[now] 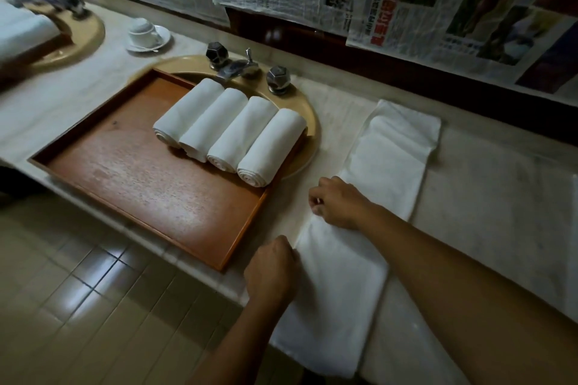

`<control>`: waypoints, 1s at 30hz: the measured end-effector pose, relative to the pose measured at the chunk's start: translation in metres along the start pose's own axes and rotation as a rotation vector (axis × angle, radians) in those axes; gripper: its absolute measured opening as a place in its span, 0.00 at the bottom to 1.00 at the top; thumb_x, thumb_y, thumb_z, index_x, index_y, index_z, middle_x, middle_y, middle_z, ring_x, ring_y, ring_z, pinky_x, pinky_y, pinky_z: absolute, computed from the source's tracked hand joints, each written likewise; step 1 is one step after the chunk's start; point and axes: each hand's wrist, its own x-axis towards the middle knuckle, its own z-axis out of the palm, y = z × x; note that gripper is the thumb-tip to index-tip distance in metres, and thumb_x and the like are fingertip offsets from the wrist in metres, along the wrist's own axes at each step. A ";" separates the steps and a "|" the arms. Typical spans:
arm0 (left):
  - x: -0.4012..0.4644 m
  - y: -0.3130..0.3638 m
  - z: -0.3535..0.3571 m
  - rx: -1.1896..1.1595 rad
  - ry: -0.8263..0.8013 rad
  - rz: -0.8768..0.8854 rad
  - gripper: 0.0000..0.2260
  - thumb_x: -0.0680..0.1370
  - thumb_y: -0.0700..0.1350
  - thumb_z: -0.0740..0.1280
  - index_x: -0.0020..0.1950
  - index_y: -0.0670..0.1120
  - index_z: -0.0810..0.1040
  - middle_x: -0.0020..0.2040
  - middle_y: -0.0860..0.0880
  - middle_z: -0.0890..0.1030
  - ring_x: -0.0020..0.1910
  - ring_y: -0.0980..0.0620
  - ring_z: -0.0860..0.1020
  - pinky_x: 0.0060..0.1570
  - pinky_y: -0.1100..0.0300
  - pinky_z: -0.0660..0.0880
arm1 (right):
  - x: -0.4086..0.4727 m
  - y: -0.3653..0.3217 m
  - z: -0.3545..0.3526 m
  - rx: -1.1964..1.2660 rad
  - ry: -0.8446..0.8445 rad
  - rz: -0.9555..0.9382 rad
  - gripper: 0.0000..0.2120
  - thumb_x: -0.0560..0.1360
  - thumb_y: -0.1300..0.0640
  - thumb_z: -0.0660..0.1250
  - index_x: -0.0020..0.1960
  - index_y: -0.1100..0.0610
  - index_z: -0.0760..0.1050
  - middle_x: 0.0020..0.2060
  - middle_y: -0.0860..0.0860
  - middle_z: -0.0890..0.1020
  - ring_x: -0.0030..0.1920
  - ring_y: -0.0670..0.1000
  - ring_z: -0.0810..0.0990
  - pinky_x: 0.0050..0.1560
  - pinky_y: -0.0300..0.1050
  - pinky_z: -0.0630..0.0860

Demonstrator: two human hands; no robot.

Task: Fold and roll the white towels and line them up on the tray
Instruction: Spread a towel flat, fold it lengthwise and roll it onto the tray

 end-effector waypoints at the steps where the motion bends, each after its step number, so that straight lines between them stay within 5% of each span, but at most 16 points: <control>1: -0.001 0.002 -0.002 0.065 0.012 0.047 0.07 0.84 0.49 0.57 0.52 0.49 0.73 0.47 0.51 0.76 0.43 0.54 0.74 0.40 0.57 0.74 | -0.004 0.001 0.003 0.035 0.047 0.010 0.04 0.79 0.51 0.65 0.51 0.50 0.77 0.50 0.49 0.74 0.52 0.51 0.72 0.54 0.50 0.74; 4: -0.004 0.004 -0.005 0.221 0.033 0.288 0.15 0.84 0.50 0.55 0.70 0.50 0.69 0.66 0.48 0.72 0.60 0.50 0.72 0.57 0.56 0.70 | -0.026 0.007 0.016 0.247 0.359 0.100 0.07 0.78 0.53 0.64 0.50 0.54 0.79 0.51 0.50 0.77 0.51 0.54 0.75 0.53 0.51 0.75; 7: 0.000 -0.004 -0.003 0.365 -0.142 0.504 0.26 0.83 0.57 0.43 0.81 0.52 0.51 0.82 0.47 0.52 0.79 0.45 0.55 0.76 0.50 0.53 | -0.068 0.014 0.049 0.181 0.656 0.279 0.17 0.77 0.49 0.58 0.55 0.56 0.80 0.57 0.53 0.80 0.56 0.59 0.78 0.53 0.53 0.76; 9: 0.004 -0.012 -0.002 0.441 -0.234 0.567 0.31 0.79 0.62 0.32 0.81 0.53 0.39 0.81 0.50 0.38 0.81 0.47 0.42 0.75 0.51 0.39 | -0.095 0.018 0.075 0.005 0.560 0.395 0.25 0.78 0.44 0.55 0.66 0.56 0.76 0.68 0.55 0.76 0.66 0.60 0.74 0.58 0.58 0.74; 11: 0.009 -0.020 -0.001 0.490 -0.242 0.598 0.34 0.76 0.63 0.26 0.80 0.52 0.36 0.80 0.49 0.35 0.80 0.47 0.39 0.73 0.52 0.34 | -0.110 0.023 0.092 -0.080 0.447 0.489 0.30 0.79 0.40 0.50 0.72 0.57 0.71 0.74 0.57 0.69 0.72 0.58 0.68 0.62 0.60 0.71; 17: 0.009 -0.028 0.002 0.486 -0.251 0.761 0.32 0.79 0.64 0.33 0.80 0.51 0.34 0.79 0.49 0.32 0.79 0.50 0.34 0.75 0.51 0.33 | -0.134 -0.026 0.104 0.011 0.479 0.634 0.34 0.79 0.37 0.44 0.79 0.55 0.58 0.80 0.55 0.54 0.78 0.56 0.56 0.70 0.60 0.62; 27: 0.023 -0.032 0.003 0.494 -0.234 0.859 0.35 0.76 0.65 0.27 0.79 0.48 0.32 0.79 0.48 0.31 0.78 0.49 0.32 0.77 0.47 0.35 | -0.148 -0.043 0.117 -0.010 0.403 0.742 0.37 0.79 0.35 0.40 0.80 0.55 0.53 0.80 0.54 0.50 0.80 0.54 0.50 0.74 0.58 0.54; 30: 0.019 -0.041 0.009 0.506 -0.269 0.906 0.33 0.80 0.66 0.33 0.79 0.49 0.32 0.79 0.48 0.30 0.78 0.50 0.32 0.76 0.47 0.33 | -0.158 -0.054 0.129 -0.004 0.362 0.728 0.38 0.79 0.33 0.40 0.81 0.55 0.50 0.80 0.52 0.49 0.80 0.52 0.49 0.74 0.56 0.54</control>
